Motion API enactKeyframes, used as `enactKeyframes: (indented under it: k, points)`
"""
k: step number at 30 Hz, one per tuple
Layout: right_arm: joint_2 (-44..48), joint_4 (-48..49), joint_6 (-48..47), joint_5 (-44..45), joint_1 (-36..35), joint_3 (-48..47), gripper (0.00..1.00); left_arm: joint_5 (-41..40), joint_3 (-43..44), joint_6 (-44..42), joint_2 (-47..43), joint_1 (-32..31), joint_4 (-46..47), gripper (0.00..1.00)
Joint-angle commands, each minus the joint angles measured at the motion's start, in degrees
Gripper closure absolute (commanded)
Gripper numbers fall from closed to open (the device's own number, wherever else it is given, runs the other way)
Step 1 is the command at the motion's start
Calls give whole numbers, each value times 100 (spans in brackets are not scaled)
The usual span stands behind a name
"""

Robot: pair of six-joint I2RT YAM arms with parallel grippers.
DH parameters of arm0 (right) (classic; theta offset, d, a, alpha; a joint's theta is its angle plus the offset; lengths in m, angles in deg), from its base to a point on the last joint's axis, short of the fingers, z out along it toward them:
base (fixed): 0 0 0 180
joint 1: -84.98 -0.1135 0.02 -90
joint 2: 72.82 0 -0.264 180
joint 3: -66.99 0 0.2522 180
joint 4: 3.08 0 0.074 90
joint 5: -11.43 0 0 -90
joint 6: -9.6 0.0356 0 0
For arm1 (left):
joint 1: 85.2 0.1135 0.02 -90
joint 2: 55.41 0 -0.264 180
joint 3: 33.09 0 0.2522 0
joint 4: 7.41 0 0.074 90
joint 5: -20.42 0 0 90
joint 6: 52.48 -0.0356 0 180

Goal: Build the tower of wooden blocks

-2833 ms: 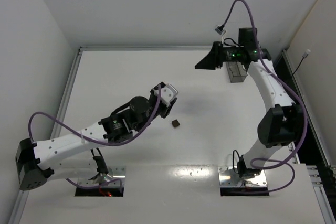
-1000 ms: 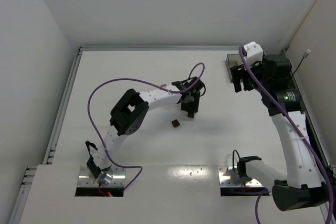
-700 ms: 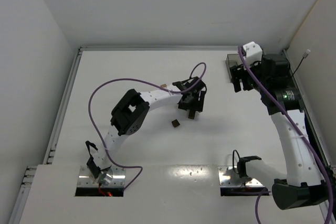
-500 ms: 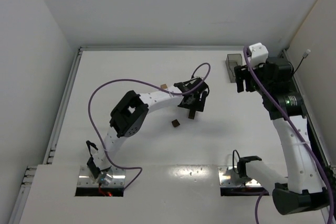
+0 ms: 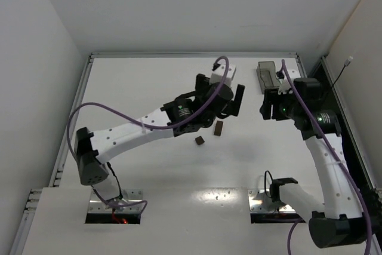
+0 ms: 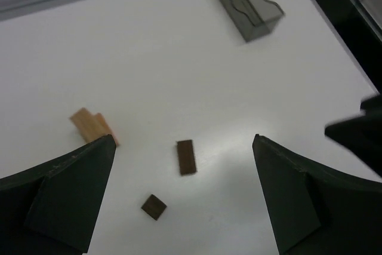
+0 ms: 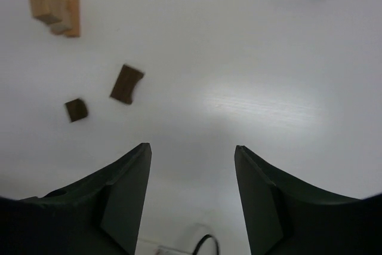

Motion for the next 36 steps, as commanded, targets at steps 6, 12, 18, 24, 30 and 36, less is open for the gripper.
enactKeyframes:
  k: [6, 12, 18, 24, 30, 36]
  points:
    - [-1122, -85, 1500, -1411, -395, 571, 55, -1837, -995, -380, -837, 1168, 167, 0]
    - [-1984, 20, 1440, -349, -1318, 45, 55, -1583, -1654, -380, -1391, 2206, 167, 0]
    - [-3248, 20, 1440, 383, -2110, -816, 51, -1459, -1944, -186, -1760, 2997, 167, 0]
    - [-4357, -67, 1615, 638, -2488, -1844, 51, -1153, -2401, -117, -2296, 3797, 53, 0]
    - [-4649, -129, 1878, 762, -3050, -1583, 48, -827, -2622, -54, -2639, 4194, 53, 0]
    - [-4649, -129, 2326, 902, -3165, -1213, 50, -511, -2789, 129, -2754, 4475, 53, 0]
